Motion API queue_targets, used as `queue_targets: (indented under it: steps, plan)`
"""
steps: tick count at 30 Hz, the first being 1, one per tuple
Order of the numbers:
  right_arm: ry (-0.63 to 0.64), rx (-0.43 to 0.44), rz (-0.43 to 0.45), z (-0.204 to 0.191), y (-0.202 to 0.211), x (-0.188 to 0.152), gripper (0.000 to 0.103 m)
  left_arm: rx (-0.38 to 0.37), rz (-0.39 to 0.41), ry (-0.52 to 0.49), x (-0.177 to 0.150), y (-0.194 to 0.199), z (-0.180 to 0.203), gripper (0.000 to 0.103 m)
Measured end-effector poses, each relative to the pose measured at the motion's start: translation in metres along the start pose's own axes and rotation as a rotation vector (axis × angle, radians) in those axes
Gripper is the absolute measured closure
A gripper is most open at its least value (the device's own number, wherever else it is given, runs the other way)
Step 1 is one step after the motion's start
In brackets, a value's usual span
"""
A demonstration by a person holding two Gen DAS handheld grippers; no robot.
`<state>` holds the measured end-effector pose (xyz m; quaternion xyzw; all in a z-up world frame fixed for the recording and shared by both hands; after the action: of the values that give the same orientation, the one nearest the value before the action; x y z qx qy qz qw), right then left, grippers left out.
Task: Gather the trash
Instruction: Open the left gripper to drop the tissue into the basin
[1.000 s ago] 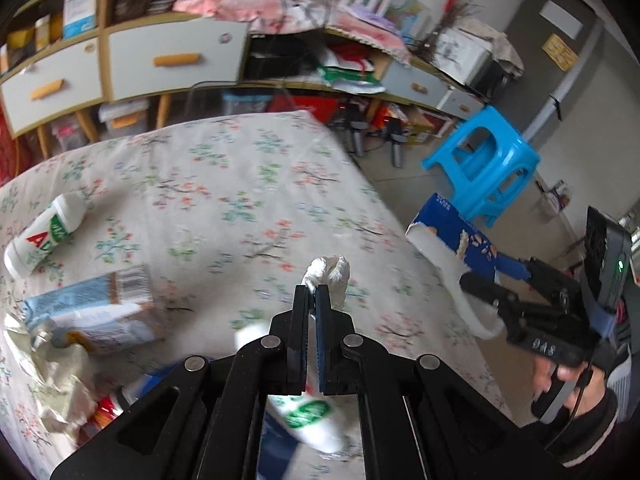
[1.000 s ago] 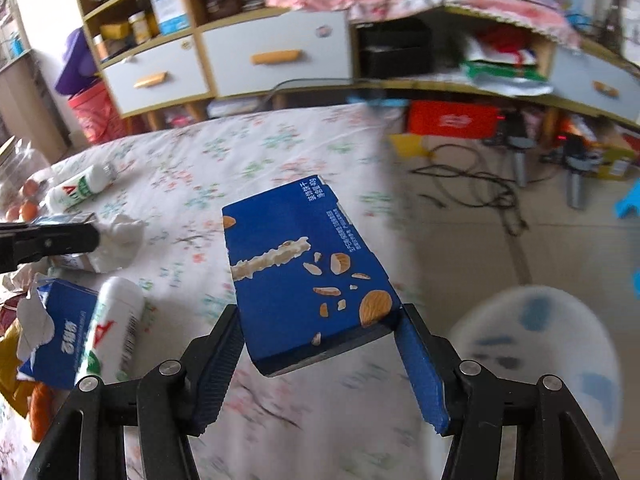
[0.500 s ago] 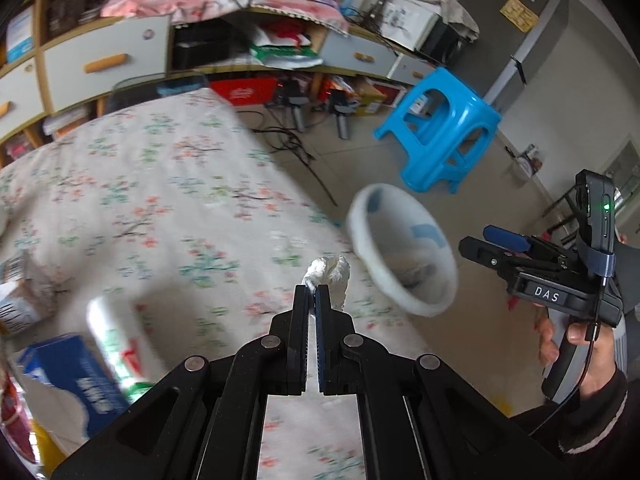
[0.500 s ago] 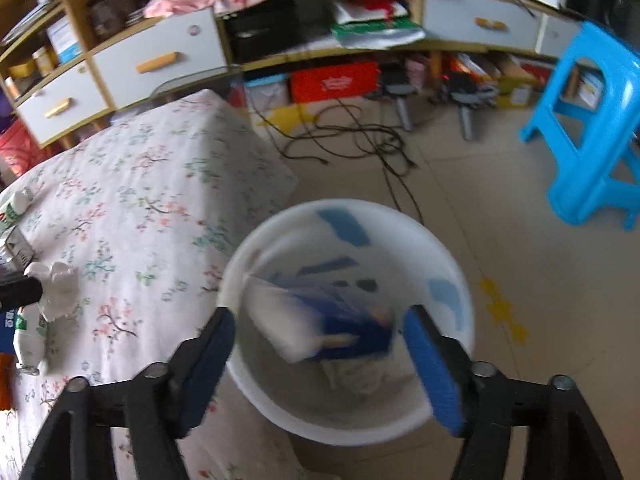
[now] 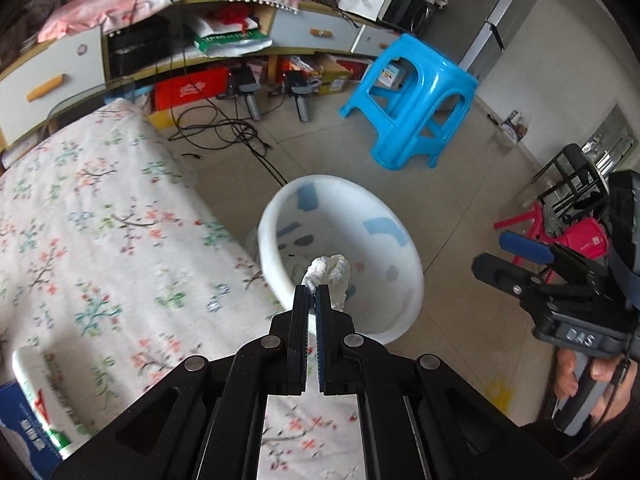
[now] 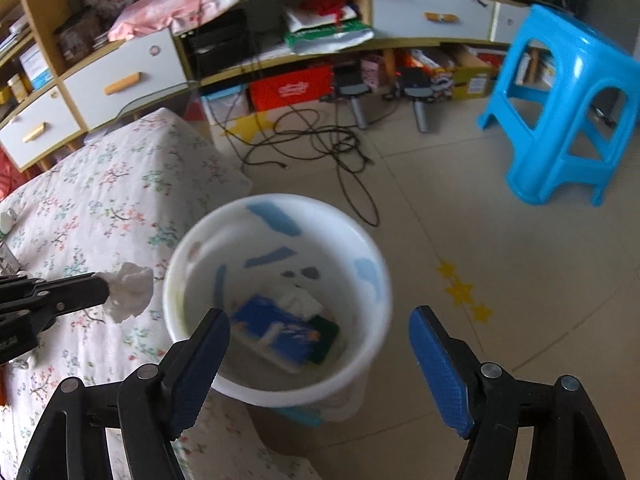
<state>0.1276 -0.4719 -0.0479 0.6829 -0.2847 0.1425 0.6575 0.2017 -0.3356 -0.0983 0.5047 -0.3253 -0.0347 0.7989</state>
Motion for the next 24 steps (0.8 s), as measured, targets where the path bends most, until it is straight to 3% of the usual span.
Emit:
queue_targets:
  steps: [5, 7, 9, 17, 24]
  plan:
    - [-0.043, -0.026, -0.018, 0.017, 0.004, -0.007, 0.025, -0.021, 0.002, 0.021, 0.013, -0.017, 0.002, 0.098]
    - [-0.057, -0.028, -0.021, 0.021, 0.006, -0.008, 0.025, -0.025, -0.032, 0.038, 0.012, -0.024, 0.001, 0.080]
    - [-0.070, -0.026, -0.021, 0.023, 0.008, -0.008, 0.025, 0.001, -0.033, 0.057, 0.011, -0.024, -0.004, 0.036]
    - [-0.070, -0.012, -0.018, 0.013, 0.007, -0.003, 0.021, 0.082, 0.007, 0.059, -0.001, 0.007, -0.024, 0.019]
    - [-0.035, 0.013, -0.017, -0.018, 0.004, 0.003, 0.018, 0.134, 0.051, 0.114, -0.021, 0.048, -0.065, 0.010]
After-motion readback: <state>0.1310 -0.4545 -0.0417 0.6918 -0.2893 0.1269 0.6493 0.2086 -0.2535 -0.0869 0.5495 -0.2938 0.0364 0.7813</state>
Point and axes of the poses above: each gripper's, at about its wrist camera, not at the fingertips, and y roughly against the way its jaws point, z to its right, x to its top, the point moved 9 cm from there along -y, roughly the way its jaws point, and after that the axes turned 2 degrees about x, right-handed, at the moved point
